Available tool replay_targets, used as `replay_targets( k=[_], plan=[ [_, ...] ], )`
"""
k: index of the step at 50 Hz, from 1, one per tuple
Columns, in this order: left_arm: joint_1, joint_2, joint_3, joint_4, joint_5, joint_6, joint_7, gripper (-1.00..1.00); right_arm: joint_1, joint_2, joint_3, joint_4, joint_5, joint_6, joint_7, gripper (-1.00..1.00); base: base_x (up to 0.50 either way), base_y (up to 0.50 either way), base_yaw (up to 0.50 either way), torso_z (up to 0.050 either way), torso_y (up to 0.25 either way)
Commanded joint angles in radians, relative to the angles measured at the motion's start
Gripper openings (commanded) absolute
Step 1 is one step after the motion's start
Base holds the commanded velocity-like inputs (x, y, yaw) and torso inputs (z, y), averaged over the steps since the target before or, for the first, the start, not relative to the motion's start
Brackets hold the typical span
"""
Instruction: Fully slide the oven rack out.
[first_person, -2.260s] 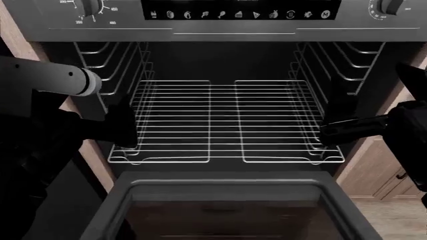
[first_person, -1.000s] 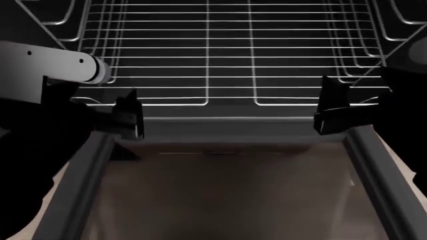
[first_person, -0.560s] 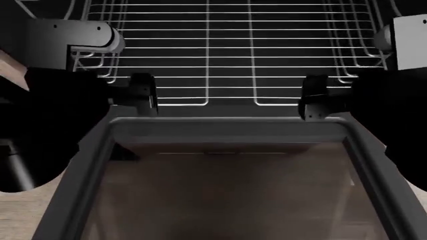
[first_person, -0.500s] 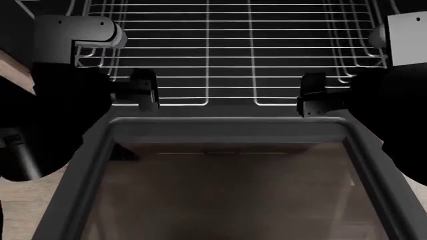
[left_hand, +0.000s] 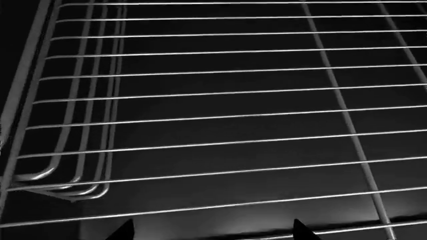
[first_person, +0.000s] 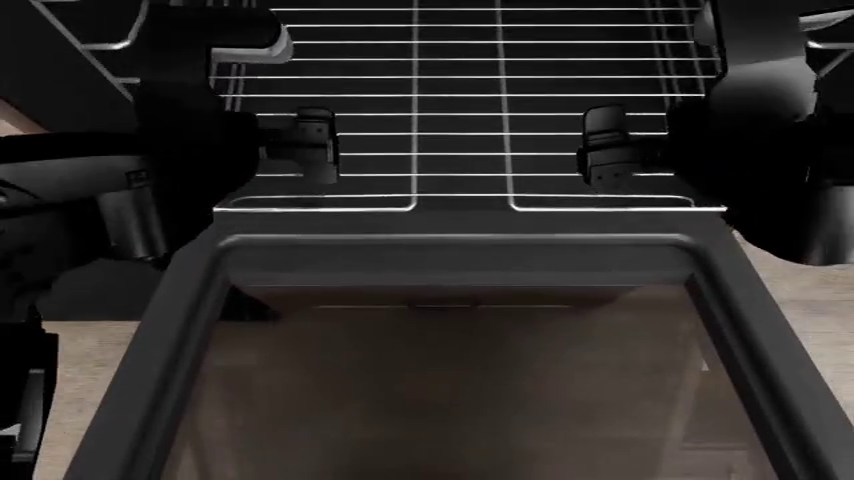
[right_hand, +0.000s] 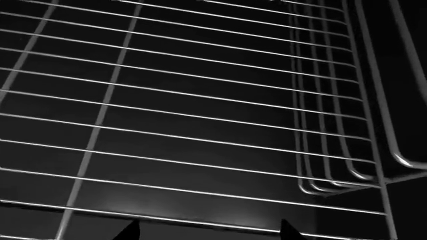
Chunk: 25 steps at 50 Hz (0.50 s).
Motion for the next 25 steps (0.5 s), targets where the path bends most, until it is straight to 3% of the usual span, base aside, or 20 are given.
replay_targets(
  k=[1, 11, 25],
  plan=[
    [-0.062, 0.036, 0.091, -0.167, 0.102, 0.008, 0.133, 1.0, 0.064, -0.062, -0.078, 0.141, -0.103, -0.013, -0.114, 1.0, 0.0, 0.0, 0.0, 0.0, 0.0],
    [-0.096, 0.052, 0.093, -0.214, 0.125, 0.028, 0.131, 1.0, 0.131, -0.102, -0.123, 0.241, -0.168, -0.035, -0.181, 1.0, 0.0, 0.0, 0.0, 0.0, 0.0],
    [-0.073, 0.044, 0.124, -0.247, 0.171, 0.05, 0.128, 1.0, 0.079, -0.11, -0.158, 0.276, -0.185, -0.051, -0.22, 1.0, 0.0, 0.0, 0.0, 0.0, 0.0]
  ],
)
